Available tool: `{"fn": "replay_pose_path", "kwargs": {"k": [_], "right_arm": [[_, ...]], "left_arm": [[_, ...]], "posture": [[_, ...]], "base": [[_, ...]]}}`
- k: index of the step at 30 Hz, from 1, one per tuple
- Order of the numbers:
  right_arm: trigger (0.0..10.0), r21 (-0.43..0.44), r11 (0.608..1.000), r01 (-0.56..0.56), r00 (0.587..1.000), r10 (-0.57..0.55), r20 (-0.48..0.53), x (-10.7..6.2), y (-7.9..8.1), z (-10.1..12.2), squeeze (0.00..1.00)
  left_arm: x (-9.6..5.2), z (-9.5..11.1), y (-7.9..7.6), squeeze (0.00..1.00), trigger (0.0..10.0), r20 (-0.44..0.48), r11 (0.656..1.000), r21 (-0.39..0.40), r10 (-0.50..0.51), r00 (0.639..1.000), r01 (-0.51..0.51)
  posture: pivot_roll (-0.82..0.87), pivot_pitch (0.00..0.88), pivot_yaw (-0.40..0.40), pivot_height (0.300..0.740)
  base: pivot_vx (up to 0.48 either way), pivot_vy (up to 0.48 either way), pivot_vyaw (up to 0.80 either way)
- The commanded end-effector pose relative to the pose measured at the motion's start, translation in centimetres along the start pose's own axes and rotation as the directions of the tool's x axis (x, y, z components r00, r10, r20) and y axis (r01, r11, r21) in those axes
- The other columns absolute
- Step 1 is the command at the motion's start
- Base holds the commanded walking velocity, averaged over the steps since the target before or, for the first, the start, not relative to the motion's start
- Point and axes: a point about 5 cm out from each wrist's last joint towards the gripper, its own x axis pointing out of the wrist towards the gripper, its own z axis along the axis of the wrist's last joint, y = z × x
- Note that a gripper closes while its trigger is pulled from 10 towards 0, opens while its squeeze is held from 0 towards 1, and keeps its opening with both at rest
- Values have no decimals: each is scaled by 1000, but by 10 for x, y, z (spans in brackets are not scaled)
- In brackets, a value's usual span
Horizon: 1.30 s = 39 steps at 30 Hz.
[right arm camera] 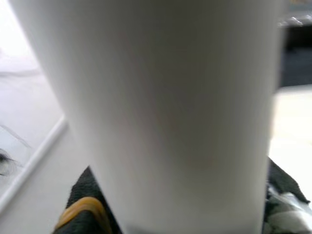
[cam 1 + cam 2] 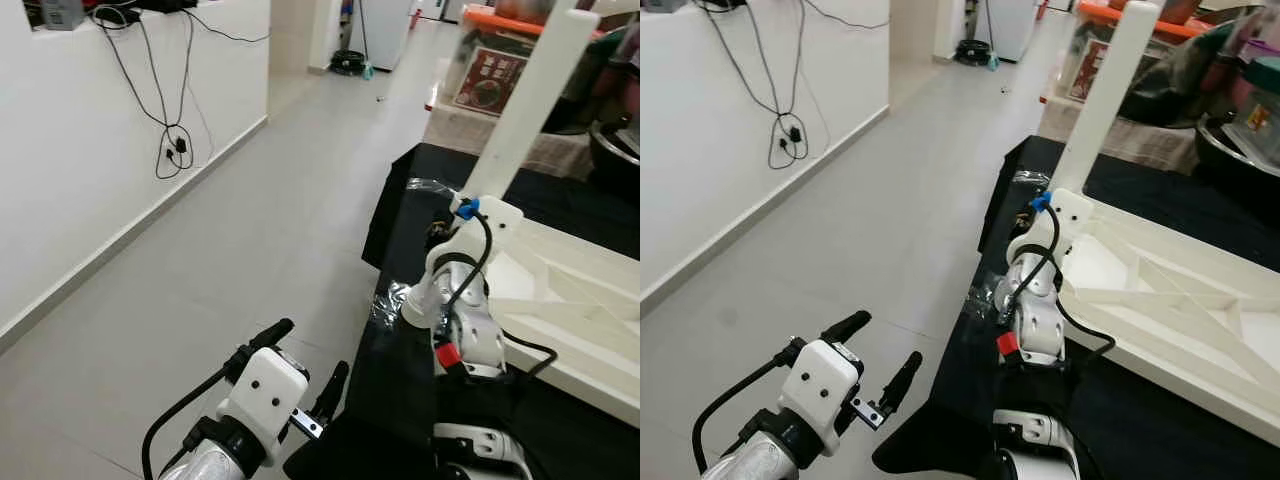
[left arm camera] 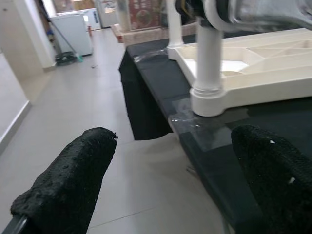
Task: Building children table
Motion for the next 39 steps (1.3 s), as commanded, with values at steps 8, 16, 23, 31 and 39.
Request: {"fn": "replay_pose_path", "kwargs": {"k": [8,16,23,31,39], "right_arm": [[10000,147,613,-777,618,786,-14,5,9,24,0],[10000,218,159,-963,115,972,-204,-22,-3,-4,0],[0,122,270,-955,232,937,-261,-8,12,-18,0],[0,-63,740,-670,730,641,-237,25,-1,-15,0],[0,-160,980,116,984,-135,-116,18,-56,-6,0]], "left_arm": [[0,-2,-2,0,10000,-5,1000,2,-10,1000,10],[0,-1,-1,0,10000,-1,1000,7,-8,1000,8],[-2,-1,0,0,10000,-5,1000,11,-2,1000,2],[-3,-1,1,0,10000,-8,1000,14,0,1000,0],[-2,-2,0,0,10000,-10,1000,12,-6,1000,6]], "posture": [[134,49,-123,740],[150,53,-125,740],[158,55,-129,740],[152,51,-129,740],[137,53,-121,740]], "base": [[0,0,0],[0,0,0],[0,0,0],[0,0,0],[0,0,0]]}}
